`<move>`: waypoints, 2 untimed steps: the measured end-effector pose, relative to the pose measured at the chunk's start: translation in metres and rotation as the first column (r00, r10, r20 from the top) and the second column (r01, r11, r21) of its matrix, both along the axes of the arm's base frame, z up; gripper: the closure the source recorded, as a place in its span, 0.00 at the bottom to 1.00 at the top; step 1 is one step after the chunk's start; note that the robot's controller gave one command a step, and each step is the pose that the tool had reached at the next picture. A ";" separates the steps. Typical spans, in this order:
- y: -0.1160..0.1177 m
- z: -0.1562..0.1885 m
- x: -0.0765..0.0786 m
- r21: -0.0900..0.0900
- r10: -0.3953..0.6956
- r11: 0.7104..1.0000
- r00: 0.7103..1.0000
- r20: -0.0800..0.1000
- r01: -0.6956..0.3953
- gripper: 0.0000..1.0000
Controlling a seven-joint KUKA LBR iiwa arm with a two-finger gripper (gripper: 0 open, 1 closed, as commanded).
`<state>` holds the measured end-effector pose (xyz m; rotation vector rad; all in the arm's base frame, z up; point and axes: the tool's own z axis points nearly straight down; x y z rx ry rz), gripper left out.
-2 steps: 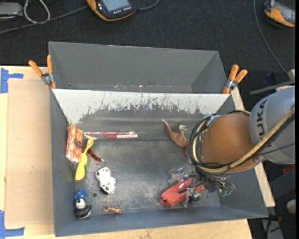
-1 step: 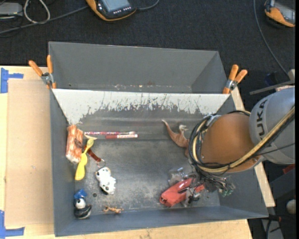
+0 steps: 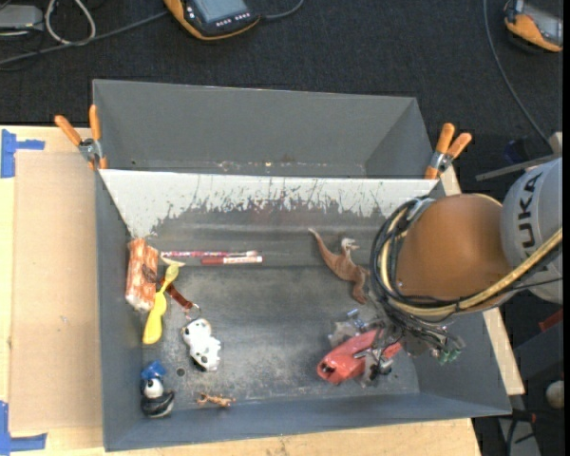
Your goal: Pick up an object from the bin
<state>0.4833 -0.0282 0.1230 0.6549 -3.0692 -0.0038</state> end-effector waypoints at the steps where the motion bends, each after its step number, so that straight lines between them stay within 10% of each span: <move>1: -0.001 0.038 0.002 0.001 0.005 1.000 1.000 0.001 -0.005 1.00; 2: -0.007 0.077 0.017 0.001 0.057 0.998 0.998 -0.001 -0.057 1.00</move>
Offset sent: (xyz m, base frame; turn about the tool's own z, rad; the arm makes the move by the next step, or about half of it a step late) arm 0.0610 -0.0247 0.1616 -0.3701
